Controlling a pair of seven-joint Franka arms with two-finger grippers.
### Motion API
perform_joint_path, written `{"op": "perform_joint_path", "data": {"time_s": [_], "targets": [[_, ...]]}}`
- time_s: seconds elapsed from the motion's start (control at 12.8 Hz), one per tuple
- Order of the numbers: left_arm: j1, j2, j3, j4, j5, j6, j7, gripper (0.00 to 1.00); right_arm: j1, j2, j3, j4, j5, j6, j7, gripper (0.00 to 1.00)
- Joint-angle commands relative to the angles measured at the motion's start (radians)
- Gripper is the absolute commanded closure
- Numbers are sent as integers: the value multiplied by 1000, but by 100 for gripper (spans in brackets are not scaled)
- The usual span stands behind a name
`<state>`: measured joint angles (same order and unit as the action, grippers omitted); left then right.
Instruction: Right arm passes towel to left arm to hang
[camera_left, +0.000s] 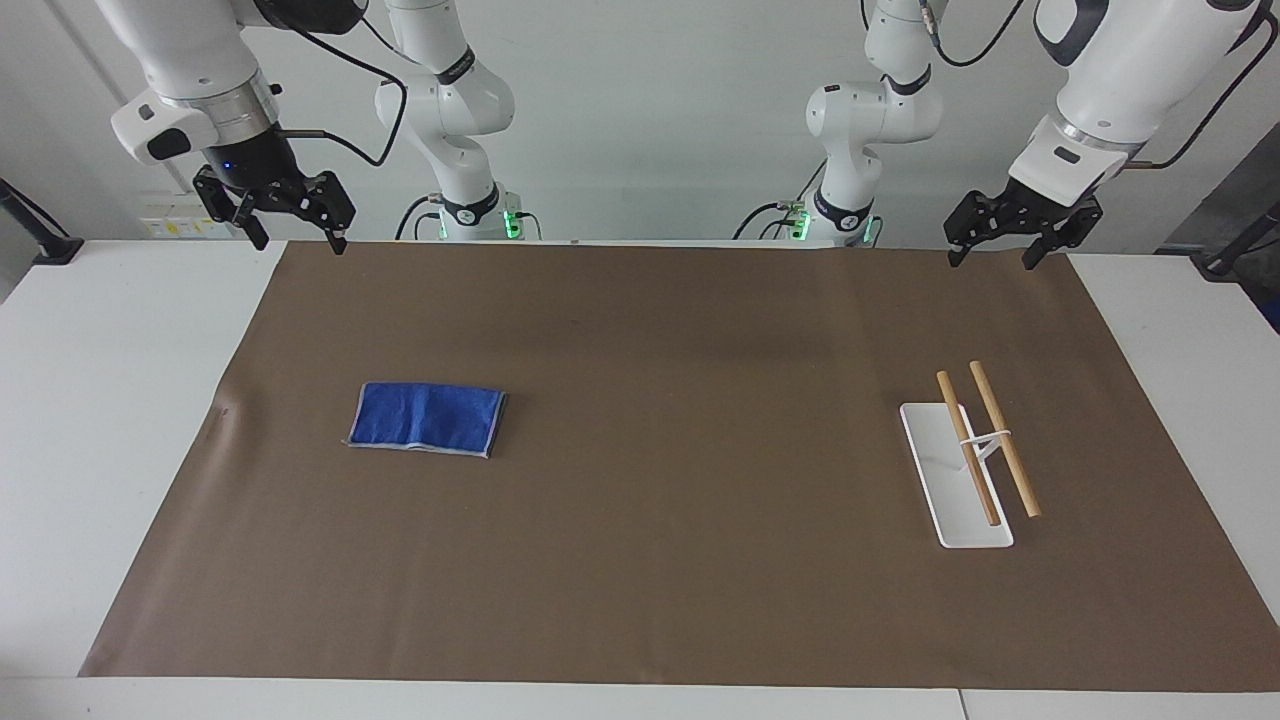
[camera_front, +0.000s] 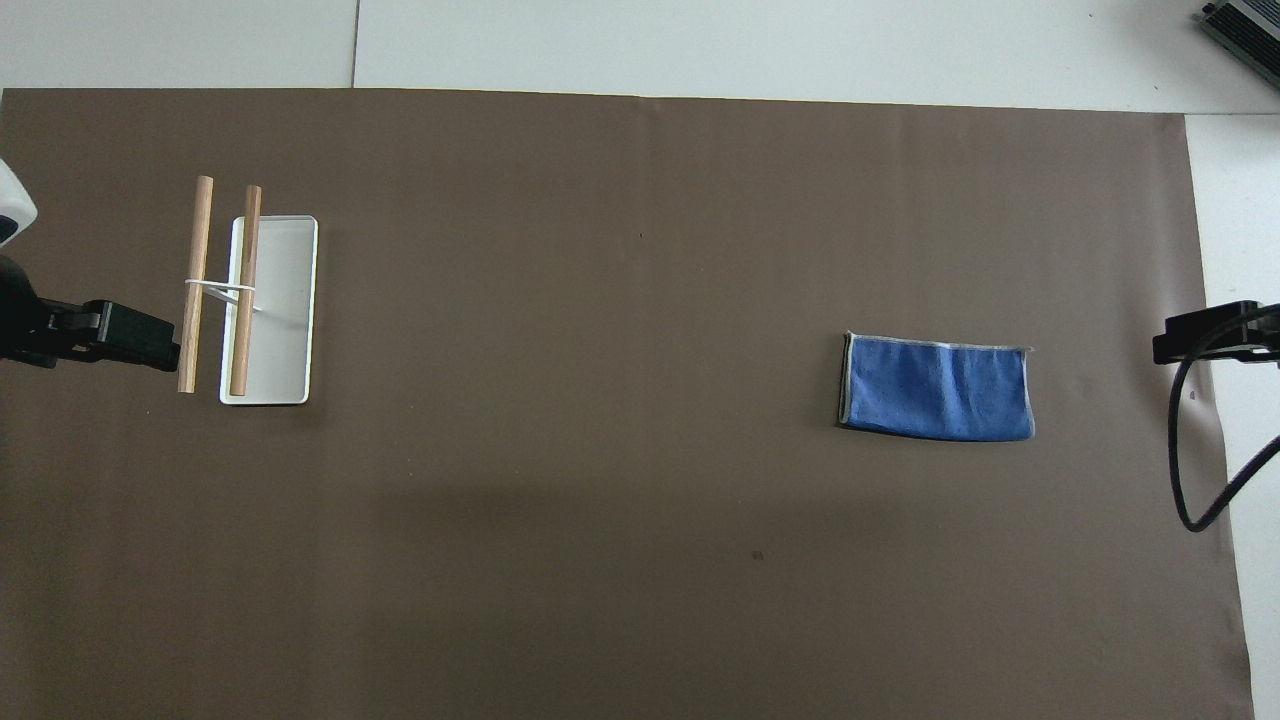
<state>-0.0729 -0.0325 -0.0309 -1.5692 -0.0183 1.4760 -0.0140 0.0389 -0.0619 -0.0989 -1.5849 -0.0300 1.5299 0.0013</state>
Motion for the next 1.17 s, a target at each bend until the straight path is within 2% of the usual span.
{"op": "perform_joint_path", "data": {"time_s": [0.0, 1.09], "targets": [[-2, -30, 5, -32, 12, -5, 6, 0, 1, -30, 7, -41, -24, 22, -6, 0], [-2, -30, 5, -32, 12, -5, 6, 0, -4, -58, -2, -50, -8, 4, -7, 0]]}}
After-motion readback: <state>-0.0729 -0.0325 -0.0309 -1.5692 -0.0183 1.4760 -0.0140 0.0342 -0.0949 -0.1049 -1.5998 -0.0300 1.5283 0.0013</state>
